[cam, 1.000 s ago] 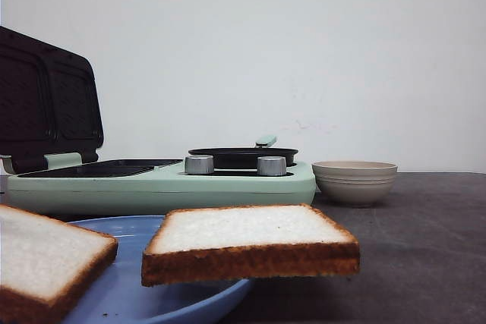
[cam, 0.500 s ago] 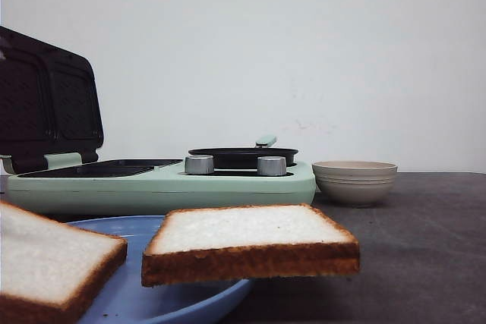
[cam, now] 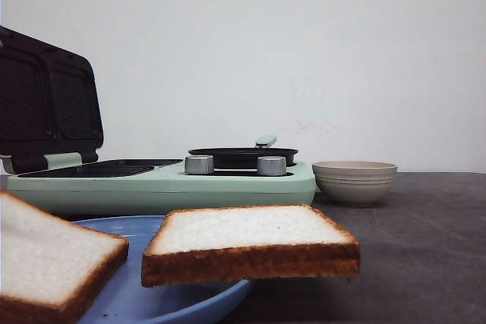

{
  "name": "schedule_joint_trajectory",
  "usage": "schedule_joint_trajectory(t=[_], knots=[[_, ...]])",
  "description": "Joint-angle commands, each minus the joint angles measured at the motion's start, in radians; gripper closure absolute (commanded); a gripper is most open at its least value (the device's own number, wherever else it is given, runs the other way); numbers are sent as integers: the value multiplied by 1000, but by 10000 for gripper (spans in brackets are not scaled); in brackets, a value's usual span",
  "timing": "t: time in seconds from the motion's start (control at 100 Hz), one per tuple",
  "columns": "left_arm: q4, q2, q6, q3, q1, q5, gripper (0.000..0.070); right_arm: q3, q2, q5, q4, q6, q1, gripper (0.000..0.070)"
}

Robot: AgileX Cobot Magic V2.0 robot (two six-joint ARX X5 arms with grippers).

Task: Make breakfast with bread and shrimp
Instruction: 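Grasp the bread slice nearest the left gripper on the blue plate, then lift the bread slice with the left gripper toward the sandwich maker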

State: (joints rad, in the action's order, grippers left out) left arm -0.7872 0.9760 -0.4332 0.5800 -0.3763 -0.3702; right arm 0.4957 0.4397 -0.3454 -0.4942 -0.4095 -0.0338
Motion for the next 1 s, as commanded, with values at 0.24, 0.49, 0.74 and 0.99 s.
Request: schedule_joint_trajectory(t=[0.24,0.49,0.74,0.99], knots=[[1,-93,2,2,-5,64,697,16,2,-6,6,-10,-3,700],[26,-189,5,2,-5,131,697,16,2,-6,6,-10,-3,700],[124,-249,3,2,-5,173,697,16,2,-6,6,-10,-3,700],[235,-251,25,2,-5,216,697,16,2,-6,6,-10,-3,700]])
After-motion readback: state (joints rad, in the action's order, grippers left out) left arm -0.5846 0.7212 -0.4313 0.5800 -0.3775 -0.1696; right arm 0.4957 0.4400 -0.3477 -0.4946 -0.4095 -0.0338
